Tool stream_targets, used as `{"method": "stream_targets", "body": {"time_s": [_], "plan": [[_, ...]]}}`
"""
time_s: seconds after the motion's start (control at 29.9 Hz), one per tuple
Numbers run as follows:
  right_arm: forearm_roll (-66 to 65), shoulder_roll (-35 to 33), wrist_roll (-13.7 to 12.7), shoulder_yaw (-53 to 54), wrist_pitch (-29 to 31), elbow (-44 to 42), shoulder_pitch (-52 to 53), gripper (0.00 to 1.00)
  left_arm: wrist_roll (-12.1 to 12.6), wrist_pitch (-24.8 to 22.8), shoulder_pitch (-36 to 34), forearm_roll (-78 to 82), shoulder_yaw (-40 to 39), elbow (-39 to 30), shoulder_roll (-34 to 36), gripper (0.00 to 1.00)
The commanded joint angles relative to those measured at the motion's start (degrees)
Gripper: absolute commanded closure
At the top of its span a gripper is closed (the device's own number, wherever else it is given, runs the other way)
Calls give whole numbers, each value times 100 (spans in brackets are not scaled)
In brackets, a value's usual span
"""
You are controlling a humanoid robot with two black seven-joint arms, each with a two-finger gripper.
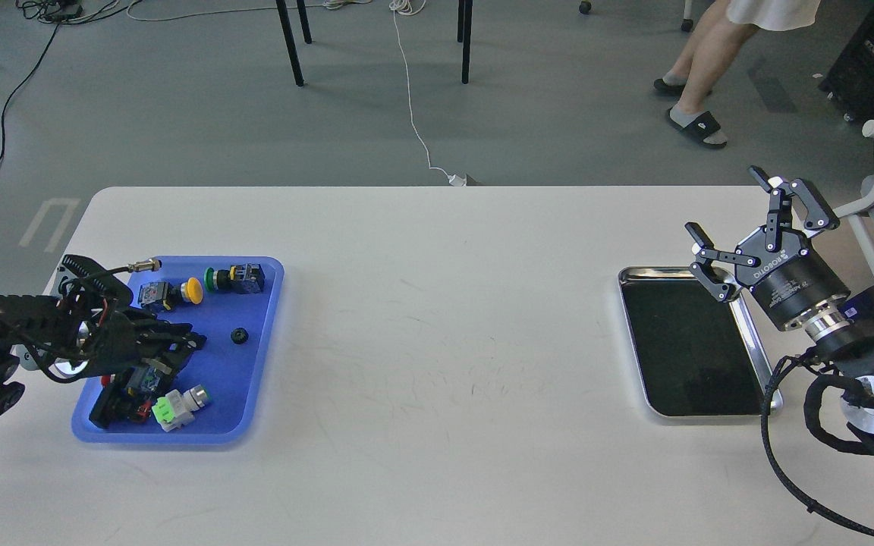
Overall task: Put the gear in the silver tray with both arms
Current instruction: 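Reach the left gripper into the blue tray and grasp a small black gear, then lift the black gear with the left gripper and carry it toward the table center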
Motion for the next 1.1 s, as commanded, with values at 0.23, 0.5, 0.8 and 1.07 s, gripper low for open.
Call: {"method": "stream_targets", "body": {"time_s": [0.23,0.5,0.8,1.07], "plan": [[0,0,0,19,0,0,0,1,1,-51,-105,1,-42,-627,325,79],[0,0,0,63,-9,-26,9,1,1,-692,-825,1,-51,-2007,756,78],[0,-44,0,124,-17,-61,0,1,1,-1472,-1827,1,19,-2474,-252,78],[61,-44,18,194,53,-527,0,1,1,-1472,-2364,1,538,-1772,-1791,78]]}}
